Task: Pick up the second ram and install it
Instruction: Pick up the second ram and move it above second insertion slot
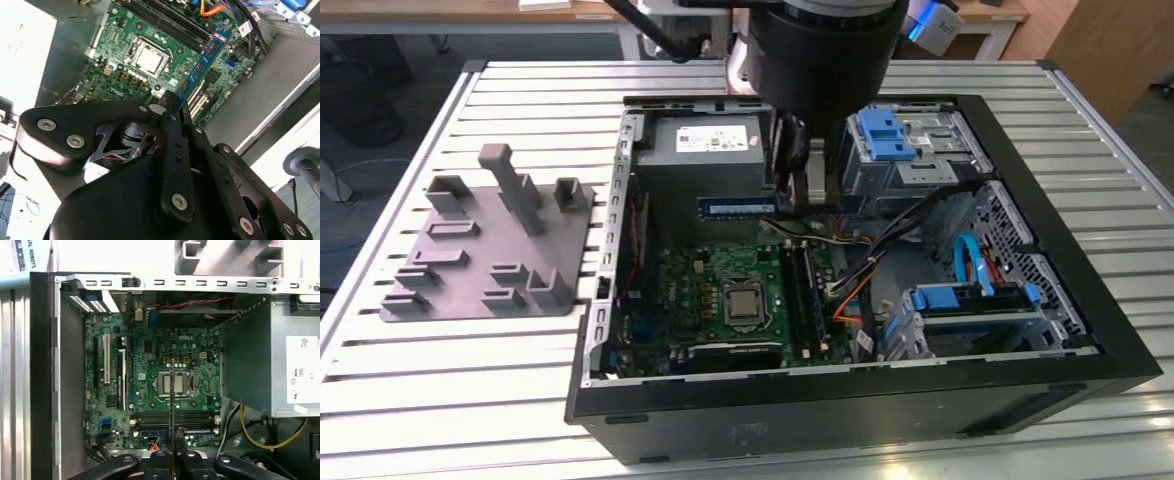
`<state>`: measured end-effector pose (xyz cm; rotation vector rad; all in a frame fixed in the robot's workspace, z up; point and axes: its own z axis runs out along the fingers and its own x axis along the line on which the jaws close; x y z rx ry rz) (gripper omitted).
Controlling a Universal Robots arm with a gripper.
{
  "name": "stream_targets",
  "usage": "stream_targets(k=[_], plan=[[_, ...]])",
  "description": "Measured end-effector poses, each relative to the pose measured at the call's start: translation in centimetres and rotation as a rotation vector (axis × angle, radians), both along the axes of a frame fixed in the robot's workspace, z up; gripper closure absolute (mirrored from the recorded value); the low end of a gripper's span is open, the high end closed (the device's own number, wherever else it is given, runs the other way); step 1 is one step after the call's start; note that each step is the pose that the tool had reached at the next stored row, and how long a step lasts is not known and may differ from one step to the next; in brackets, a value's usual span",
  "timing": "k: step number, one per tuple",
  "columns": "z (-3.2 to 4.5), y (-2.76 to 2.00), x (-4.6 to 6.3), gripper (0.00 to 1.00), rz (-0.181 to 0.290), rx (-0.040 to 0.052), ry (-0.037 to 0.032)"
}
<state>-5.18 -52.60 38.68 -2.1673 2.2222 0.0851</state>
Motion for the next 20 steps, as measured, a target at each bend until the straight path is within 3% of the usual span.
stream_targets(k=[7, 9, 15, 20], plan=[[-0.81, -2.05, 0.0, 0.86, 0.000, -0.0001, 0.0000], [-1.19, -2.30, 0.0, 0.86, 0.000, 0.0003, -0.0001], [-2.27, -1.94, 0.9, 0.86, -0.001, 0.0012, 0.0008], [-3.18, -0.85, 1.2, 0.86, -0.001, 0.0033, 0.0017]])
